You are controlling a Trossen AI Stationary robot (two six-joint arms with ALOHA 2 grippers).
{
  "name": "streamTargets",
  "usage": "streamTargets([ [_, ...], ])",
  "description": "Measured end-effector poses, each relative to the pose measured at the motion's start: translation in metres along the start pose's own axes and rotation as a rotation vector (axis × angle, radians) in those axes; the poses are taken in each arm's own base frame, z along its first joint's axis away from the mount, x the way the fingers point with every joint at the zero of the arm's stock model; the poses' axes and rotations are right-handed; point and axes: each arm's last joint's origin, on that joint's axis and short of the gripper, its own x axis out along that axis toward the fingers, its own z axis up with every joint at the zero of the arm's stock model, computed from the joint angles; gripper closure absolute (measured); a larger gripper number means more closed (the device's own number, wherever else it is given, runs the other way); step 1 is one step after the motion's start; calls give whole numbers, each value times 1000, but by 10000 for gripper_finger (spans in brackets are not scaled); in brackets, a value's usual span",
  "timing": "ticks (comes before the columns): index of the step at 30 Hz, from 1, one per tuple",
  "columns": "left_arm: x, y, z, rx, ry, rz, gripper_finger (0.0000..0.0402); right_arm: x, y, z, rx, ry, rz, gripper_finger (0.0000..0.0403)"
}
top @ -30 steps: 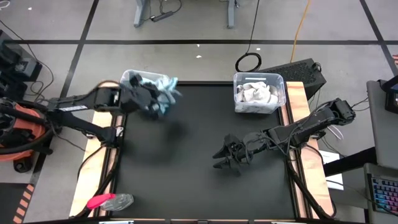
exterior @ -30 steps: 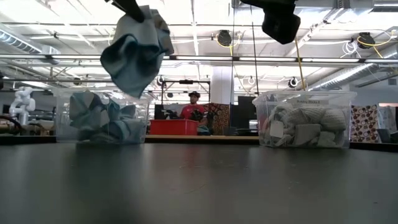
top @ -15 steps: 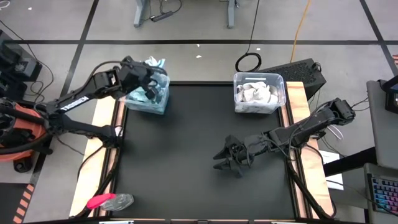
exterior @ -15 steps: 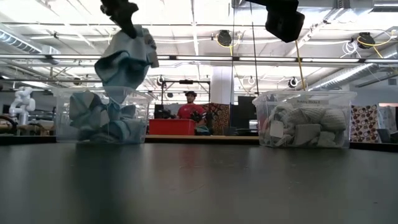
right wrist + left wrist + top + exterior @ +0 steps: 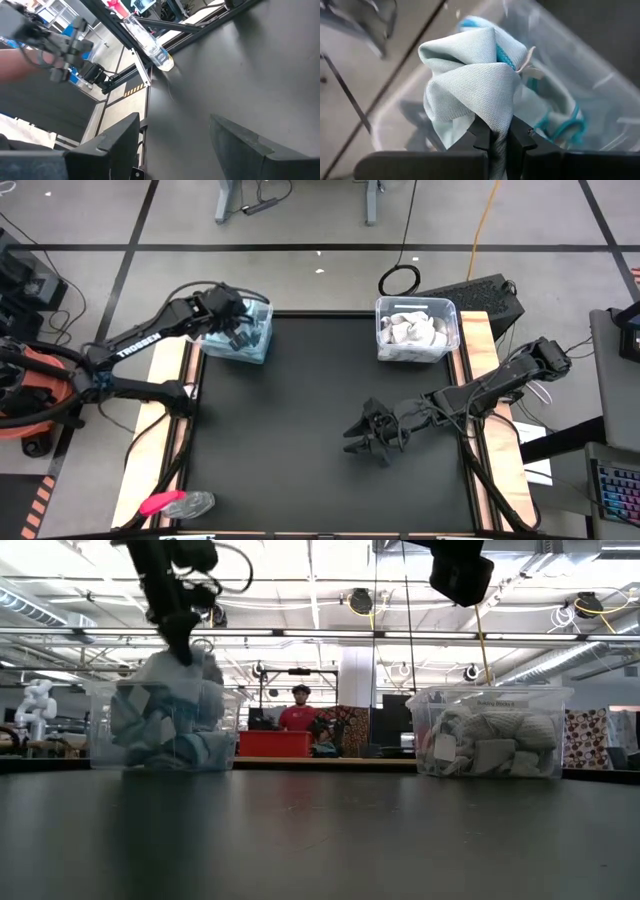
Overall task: Sort microfiber towel by color & place in baskets
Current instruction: Put the blue microfiber towel into the left transparent bin
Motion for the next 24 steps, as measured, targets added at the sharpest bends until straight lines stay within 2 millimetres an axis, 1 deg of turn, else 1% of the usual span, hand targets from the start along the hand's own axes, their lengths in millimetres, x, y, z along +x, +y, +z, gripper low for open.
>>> streamTargets([
  [4,18,-1,-15,-47,76,-16,381,0,1,-1,-2,3,2,172],
  [8,29,1,-24,-121,131,-5,381,0,1,-1,-1,-3,-4,172],
  [14,45,6,-24,-234,197,-16,373,0,0,0,-3,-15,-17,172],
  [22,86,3,-23,-340,354,-98,371,0,0,0,-5,-16,-19,172],
  [24,93,2,-22,-356,378,-113,370,0,0,0,-5,-17,-20,172],
])
